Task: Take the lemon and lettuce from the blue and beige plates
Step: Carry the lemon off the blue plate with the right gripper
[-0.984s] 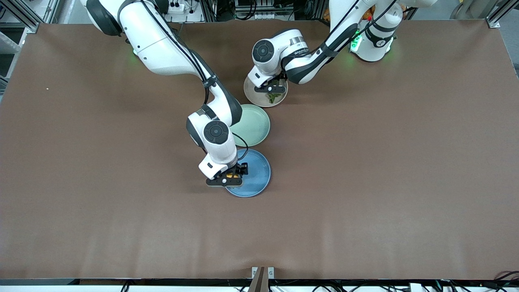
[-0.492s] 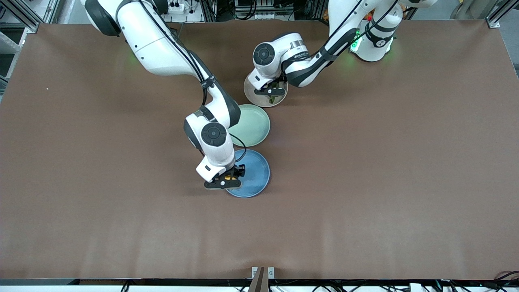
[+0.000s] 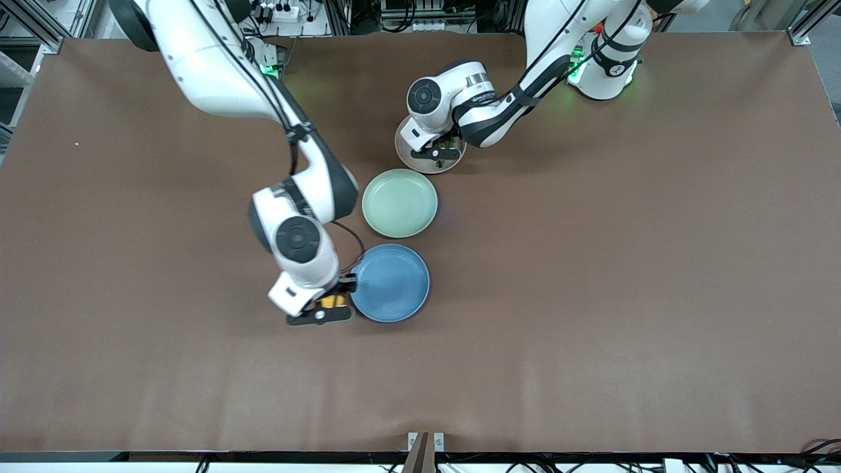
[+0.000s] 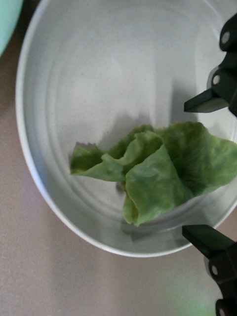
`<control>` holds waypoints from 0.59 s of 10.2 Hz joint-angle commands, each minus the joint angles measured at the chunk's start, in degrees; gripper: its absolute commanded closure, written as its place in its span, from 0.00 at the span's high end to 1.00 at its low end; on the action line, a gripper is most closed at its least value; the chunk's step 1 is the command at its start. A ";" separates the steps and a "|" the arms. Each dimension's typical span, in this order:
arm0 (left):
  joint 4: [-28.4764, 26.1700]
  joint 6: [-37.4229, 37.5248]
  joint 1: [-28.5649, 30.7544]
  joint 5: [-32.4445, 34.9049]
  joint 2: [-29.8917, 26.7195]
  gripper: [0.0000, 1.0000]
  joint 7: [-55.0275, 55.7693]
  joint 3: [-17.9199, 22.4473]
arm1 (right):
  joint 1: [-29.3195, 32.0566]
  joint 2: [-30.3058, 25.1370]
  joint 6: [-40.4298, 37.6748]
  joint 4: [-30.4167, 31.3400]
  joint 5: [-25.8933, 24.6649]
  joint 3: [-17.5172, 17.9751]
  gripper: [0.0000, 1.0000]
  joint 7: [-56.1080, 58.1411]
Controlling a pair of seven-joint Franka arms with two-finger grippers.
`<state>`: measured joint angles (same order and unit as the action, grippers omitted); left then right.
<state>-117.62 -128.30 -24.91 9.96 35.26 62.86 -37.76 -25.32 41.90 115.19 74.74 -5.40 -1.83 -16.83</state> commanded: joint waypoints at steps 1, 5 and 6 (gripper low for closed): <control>2.21 -0.20 -2.25 1.73 1.91 1.00 2.26 1.55 | 5.26 -6.28 -1.38 5.91 0.30 0.95 0.00 8.01; 3.70 -0.11 -1.99 1.73 1.91 0.00 5.07 1.55 | 13.97 -9.64 0.28 11.90 0.48 0.51 0.00 18.13; 3.88 -0.11 -1.90 1.73 1.74 0.00 5.60 1.55 | 16.07 -10.69 3.60 15.92 0.39 -0.45 0.00 19.80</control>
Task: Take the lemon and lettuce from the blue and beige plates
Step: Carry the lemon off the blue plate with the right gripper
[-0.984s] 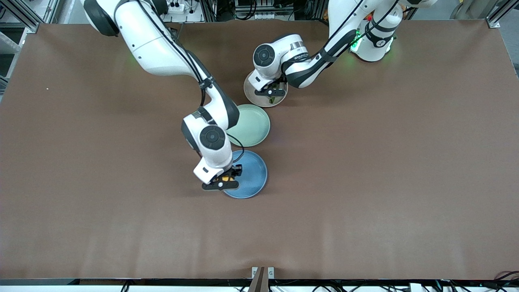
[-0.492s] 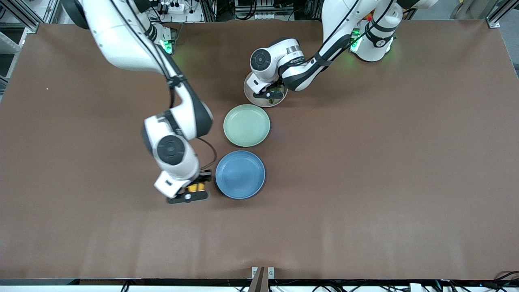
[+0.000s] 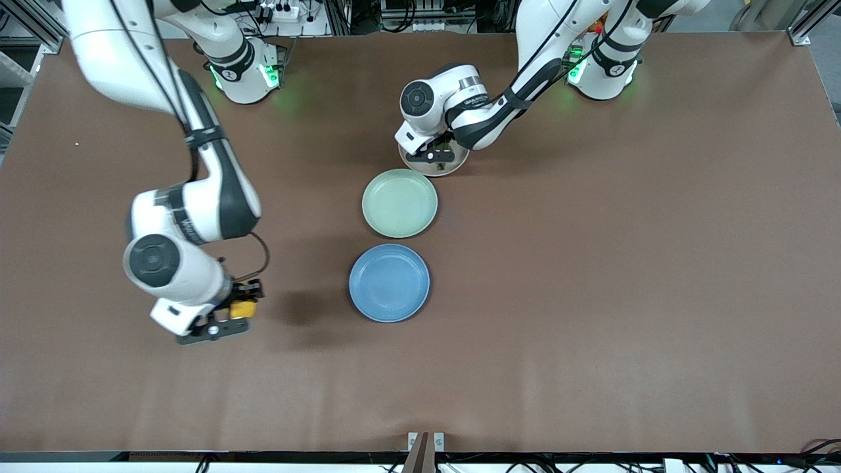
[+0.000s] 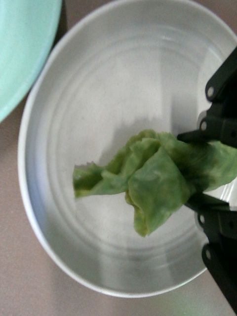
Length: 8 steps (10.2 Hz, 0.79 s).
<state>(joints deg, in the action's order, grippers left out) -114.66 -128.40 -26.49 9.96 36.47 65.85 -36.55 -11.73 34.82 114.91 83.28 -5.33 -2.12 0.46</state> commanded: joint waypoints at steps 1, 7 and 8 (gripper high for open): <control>1.19 0.08 -0.14 1.73 0.27 0.00 3.06 0.34 | 4.77 -4.84 10.53 12.99 0.32 -0.34 0.00 4.44; 9.16 10.07 2.57 1.64 -3.06 0.00 5.79 0.34 | 11.47 -3.28 16.93 18.41 0.41 -2.27 0.00 12.55; 11.45 12.97 4.50 1.64 -3.77 0.00 5.70 0.34 | 11.56 -2.49 17.54 19.28 0.76 -2.27 0.00 12.46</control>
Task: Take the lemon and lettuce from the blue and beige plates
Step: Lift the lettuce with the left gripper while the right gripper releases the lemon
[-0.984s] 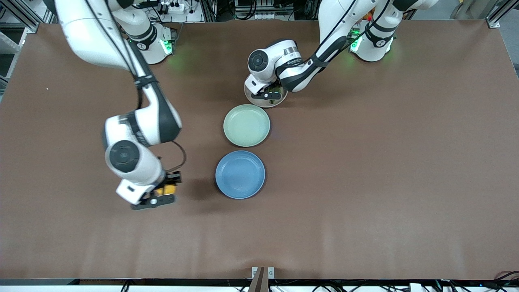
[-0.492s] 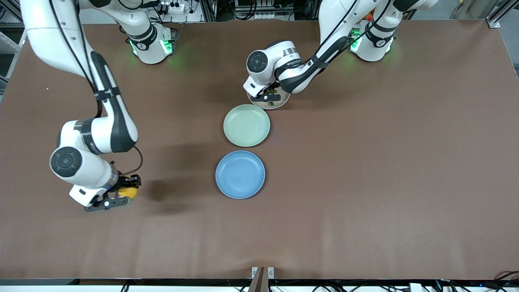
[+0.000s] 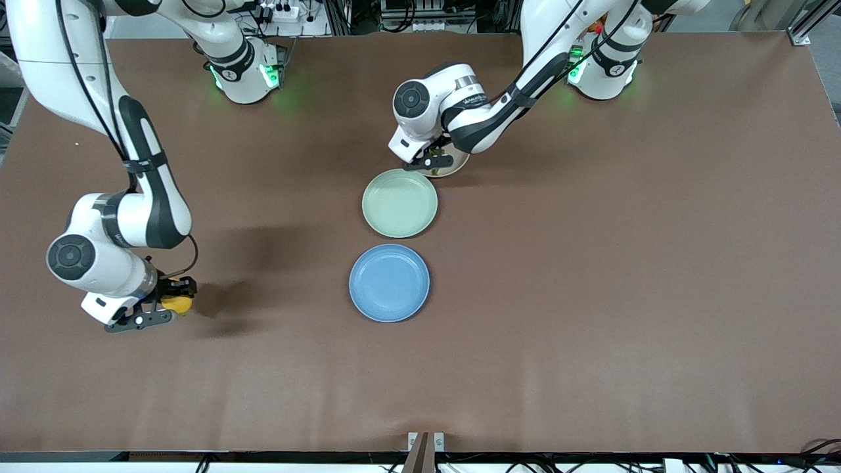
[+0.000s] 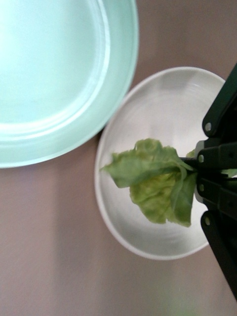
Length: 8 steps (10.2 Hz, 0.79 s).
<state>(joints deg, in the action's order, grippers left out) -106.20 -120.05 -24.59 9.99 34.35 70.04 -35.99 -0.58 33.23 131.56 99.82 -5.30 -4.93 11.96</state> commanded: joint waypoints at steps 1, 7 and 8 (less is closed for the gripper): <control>4.15 6.48 4.79 1.61 -2.70 0.00 1.41 -0.31 | 0.40 0.24 2.02 2.92 2.73 0.54 0.00 1.05; 6.09 7.02 18.24 3.96 -7.54 0.00 1.50 0.13 | -1.17 -0.96 0.11 1.25 3.63 -0.95 1.00 1.40; 6.44 7.02 20.26 5.98 -7.19 0.00 1.76 0.48 | -2.14 -2.54 -1.99 -0.49 3.54 -1.57 1.00 1.57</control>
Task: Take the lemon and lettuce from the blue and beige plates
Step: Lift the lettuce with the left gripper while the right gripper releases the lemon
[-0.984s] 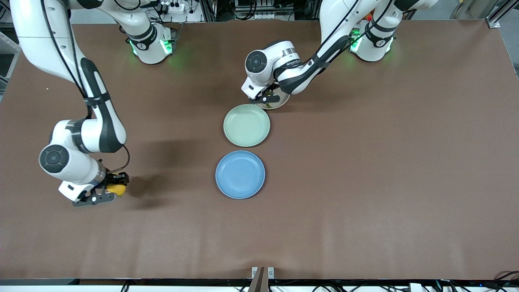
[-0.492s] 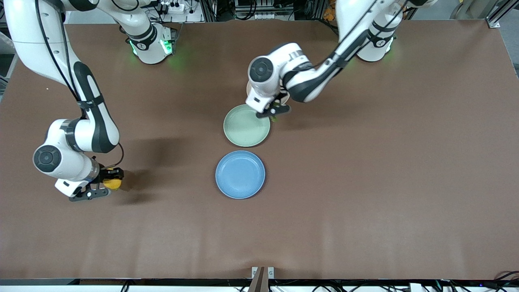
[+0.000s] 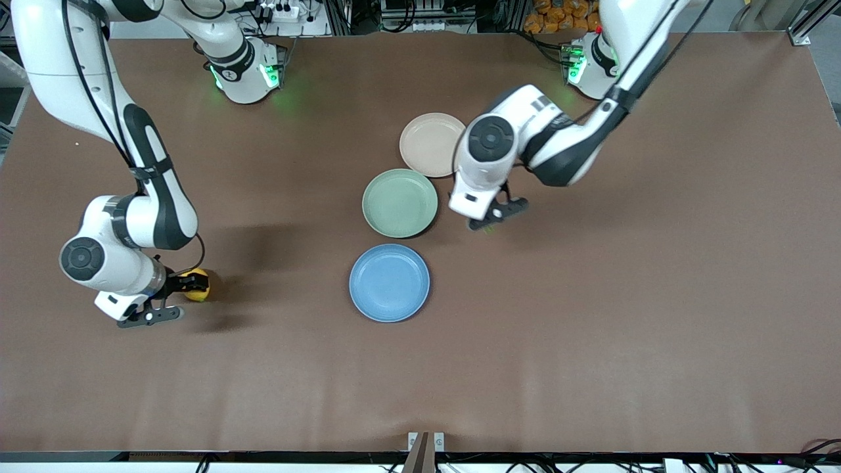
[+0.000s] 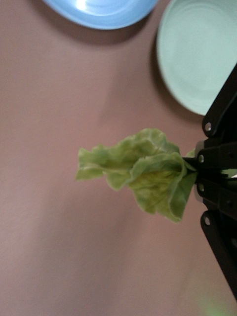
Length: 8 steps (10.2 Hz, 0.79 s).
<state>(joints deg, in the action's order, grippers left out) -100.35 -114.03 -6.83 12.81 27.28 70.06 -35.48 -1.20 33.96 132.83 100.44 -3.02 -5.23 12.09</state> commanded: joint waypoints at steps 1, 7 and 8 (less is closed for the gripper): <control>1.63 0.92 3.92 4.05 0.40 0.00 1.83 1.19 | -1.61 -4.33 -9.11 -4.26 1.27 -1.36 1.00 1.53; 11.83 -0.92 4.63 5.64 8.48 0.00 0.08 16.65 | 0.06 -15.82 -30.25 -12.02 8.79 -2.15 1.00 -0.48; 12.97 -2.14 5.16 5.38 9.63 0.00 -2.02 18.07 | 0.15 -18.64 -31.66 -12.02 9.00 -2.76 1.00 -2.05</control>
<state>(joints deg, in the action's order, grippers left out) -91.20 -115.54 -1.89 16.90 33.94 69.57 -19.10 -1.81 20.46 103.47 87.14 3.92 -7.71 11.69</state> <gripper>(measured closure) 0.956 0.000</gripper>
